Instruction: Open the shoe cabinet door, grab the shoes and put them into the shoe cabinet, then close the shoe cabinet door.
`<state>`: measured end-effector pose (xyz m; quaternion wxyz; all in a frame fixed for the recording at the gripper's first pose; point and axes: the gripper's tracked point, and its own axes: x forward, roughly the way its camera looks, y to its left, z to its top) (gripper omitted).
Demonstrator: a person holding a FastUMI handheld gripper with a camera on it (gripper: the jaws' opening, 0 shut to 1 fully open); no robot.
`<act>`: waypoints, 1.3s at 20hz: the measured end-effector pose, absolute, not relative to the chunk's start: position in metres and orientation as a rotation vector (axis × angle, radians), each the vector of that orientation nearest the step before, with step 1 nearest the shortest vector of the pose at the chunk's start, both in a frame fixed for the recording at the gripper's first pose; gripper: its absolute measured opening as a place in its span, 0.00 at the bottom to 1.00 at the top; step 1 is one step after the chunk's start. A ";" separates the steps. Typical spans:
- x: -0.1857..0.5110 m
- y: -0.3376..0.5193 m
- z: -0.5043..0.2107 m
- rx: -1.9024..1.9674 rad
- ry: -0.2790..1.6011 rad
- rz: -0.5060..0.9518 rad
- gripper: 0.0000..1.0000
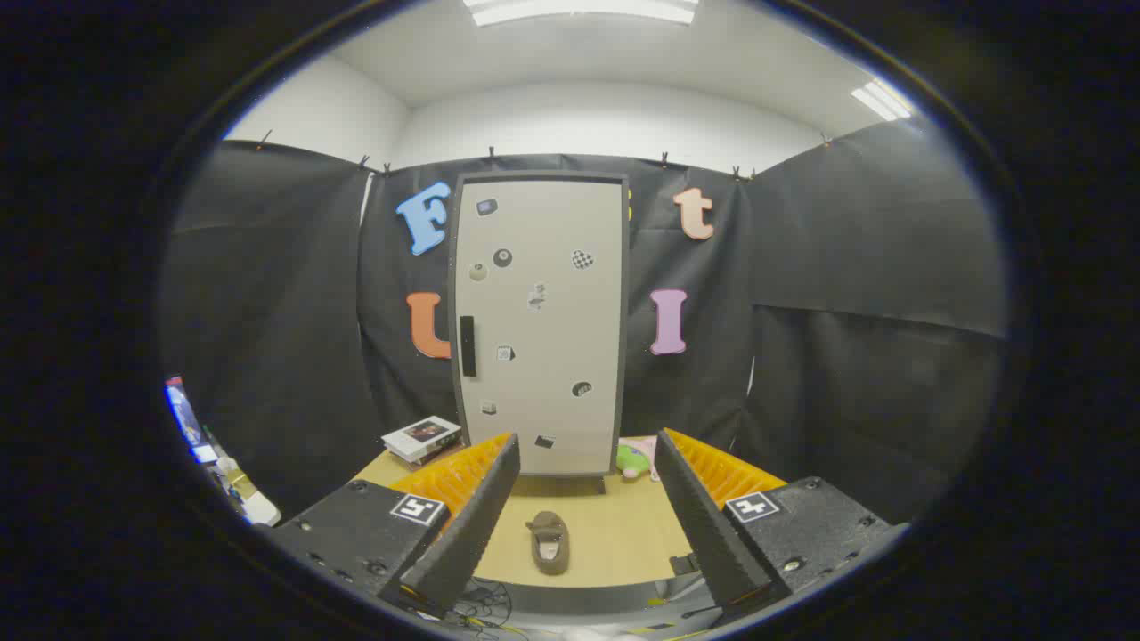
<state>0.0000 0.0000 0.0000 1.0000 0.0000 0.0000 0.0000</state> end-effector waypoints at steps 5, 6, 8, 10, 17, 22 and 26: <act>0.000 0.000 0.002 0.007 -0.012 -0.003 1.00; 0.000 -0.001 0.003 0.006 -0.016 -0.007 1.00; -0.001 0.001 0.004 0.010 -0.024 -0.007 1.00; 0.000 0.000 0.005 0.010 -0.027 -0.013 1.00; -0.002 0.004 0.010 0.005 -0.039 -0.012 1.00; 0.009 0.014 0.008 0.015 -0.040 -0.007 0.99; 0.025 0.032 0.009 0.034 -0.048 0.031 0.99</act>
